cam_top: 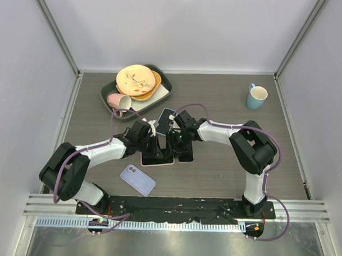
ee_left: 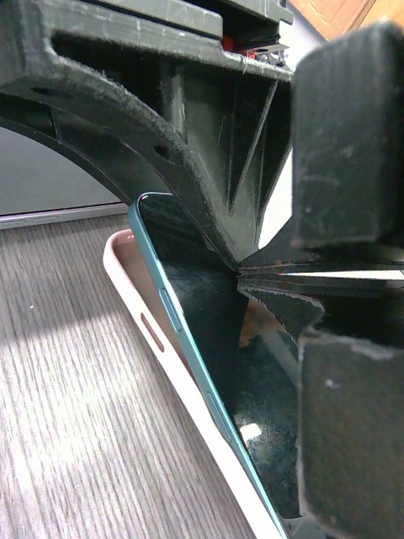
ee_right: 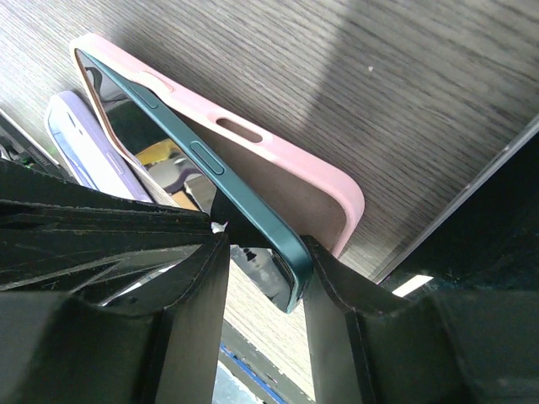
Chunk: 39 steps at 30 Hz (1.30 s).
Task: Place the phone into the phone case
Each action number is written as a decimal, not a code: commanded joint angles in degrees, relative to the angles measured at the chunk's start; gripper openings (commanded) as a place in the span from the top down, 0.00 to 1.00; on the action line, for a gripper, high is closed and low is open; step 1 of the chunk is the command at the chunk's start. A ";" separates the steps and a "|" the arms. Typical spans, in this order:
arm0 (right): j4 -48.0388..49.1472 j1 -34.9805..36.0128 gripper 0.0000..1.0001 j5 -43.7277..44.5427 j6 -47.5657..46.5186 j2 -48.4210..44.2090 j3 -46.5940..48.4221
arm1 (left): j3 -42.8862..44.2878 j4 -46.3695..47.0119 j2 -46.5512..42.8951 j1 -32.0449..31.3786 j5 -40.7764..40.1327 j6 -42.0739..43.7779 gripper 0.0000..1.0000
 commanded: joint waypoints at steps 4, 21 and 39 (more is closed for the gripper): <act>-7.07 2.59 0.55 16.02 -6.38 6.79 -4.74 | -2.64 0.97 4.43 -0.92 -4.97 -0.06 0.98; -5.66 2.59 0.39 13.56 -5.58 6.18 -7.46 | -2.29 -1.32 3.82 -0.92 -7.95 -0.50 1.00; -9.79 2.59 0.39 11.71 -6.99 -0.50 -6.94 | -3.08 -5.27 3.12 -0.40 -11.64 -0.59 1.00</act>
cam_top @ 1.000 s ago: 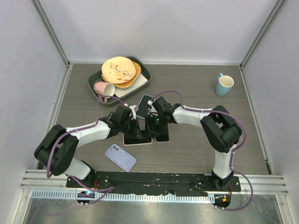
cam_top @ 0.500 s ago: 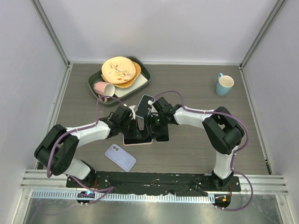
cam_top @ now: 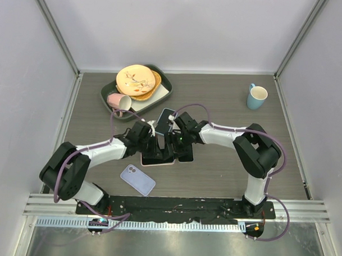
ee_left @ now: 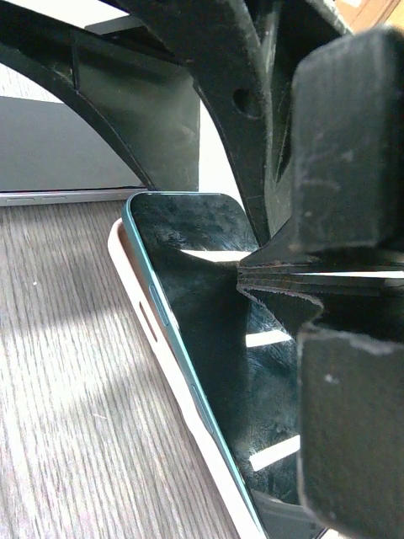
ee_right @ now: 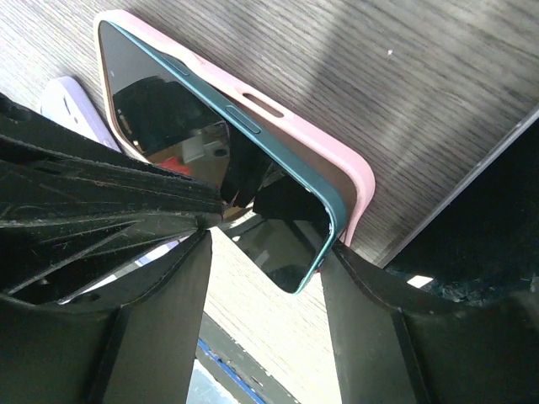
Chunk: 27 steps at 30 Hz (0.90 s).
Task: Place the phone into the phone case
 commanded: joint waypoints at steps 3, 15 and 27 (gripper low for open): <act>-12.61 1.60 0.39 11.41 -5.59 2.36 -4.09 | -3.17 -6.04 0.88 -0.02 -10.97 1.25 1.00; -12.70 1.60 0.40 10.97 -6.56 -3.43 -2.42 | -1.59 -12.63 -0.80 0.24 -14.76 2.21 1.00; -7.96 -1.29 0.43 0.78 -1.47 -14.43 -3.21 | -1.59 -12.64 0.61 0.24 -14.23 2.74 1.00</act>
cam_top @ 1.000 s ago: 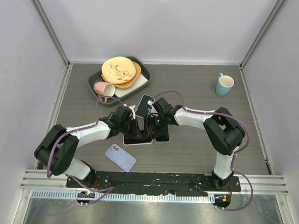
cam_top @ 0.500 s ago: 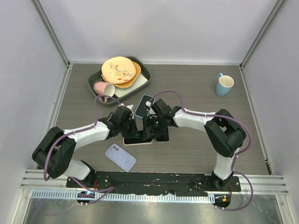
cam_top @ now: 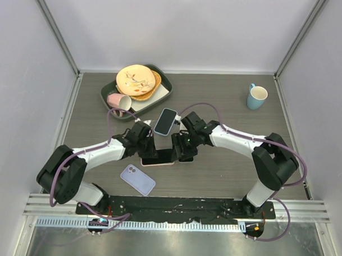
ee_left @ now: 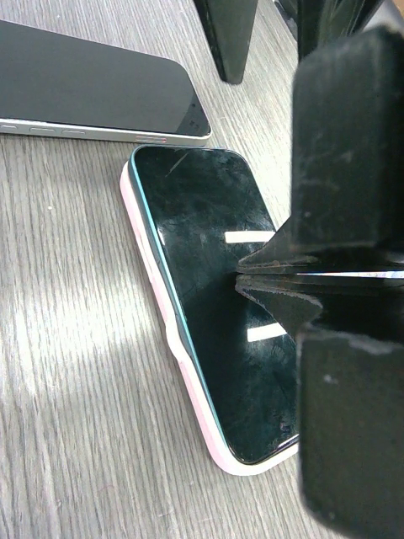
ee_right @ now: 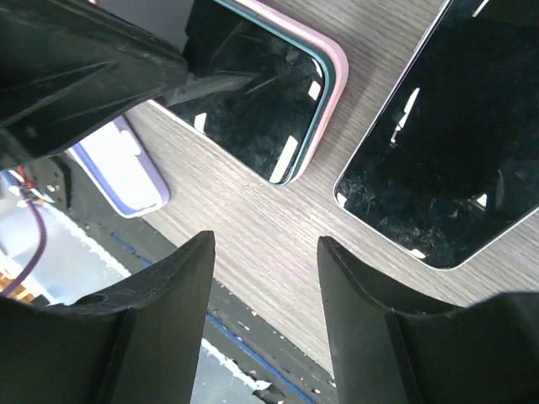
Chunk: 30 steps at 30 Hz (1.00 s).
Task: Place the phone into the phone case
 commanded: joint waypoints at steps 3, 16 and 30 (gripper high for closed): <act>2.47 -1.87 0.44 -6.27 3.28 -4.12 -1.69 | -1.79 -7.19 3.06 0.33 -4.79 3.07 1.00; 15.13 -4.24 0.55 -14.01 11.02 3.87 -7.41 | -2.05 -5.43 2.97 0.33 -2.59 3.16 1.00; 21.99 -8.02 0.58 -11.20 16.82 8.36 -6.70 | -1.79 -5.35 2.97 0.33 -2.59 3.07 1.00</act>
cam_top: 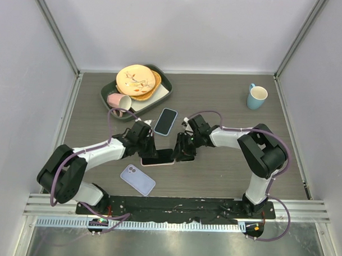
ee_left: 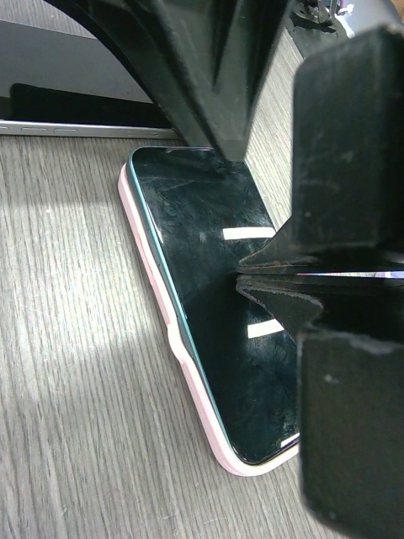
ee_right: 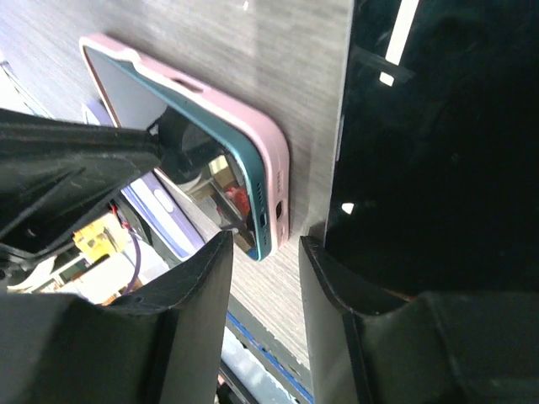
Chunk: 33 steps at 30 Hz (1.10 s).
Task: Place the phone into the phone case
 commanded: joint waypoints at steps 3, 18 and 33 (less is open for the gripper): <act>4.31 -1.64 0.64 1.22 1.87 2.66 1.12 | -1.81 -4.97 3.15 0.31 -3.35 1.76 1.00; 2.20 -1.64 0.67 -4.06 -4.11 3.37 -2.56 | -1.10 -5.41 3.94 0.31 -3.44 2.37 1.00; -5.62 0.64 0.75 3.49 -11.05 7.41 1.21 | 0.30 -6.03 4.29 0.31 -2.91 2.63 1.00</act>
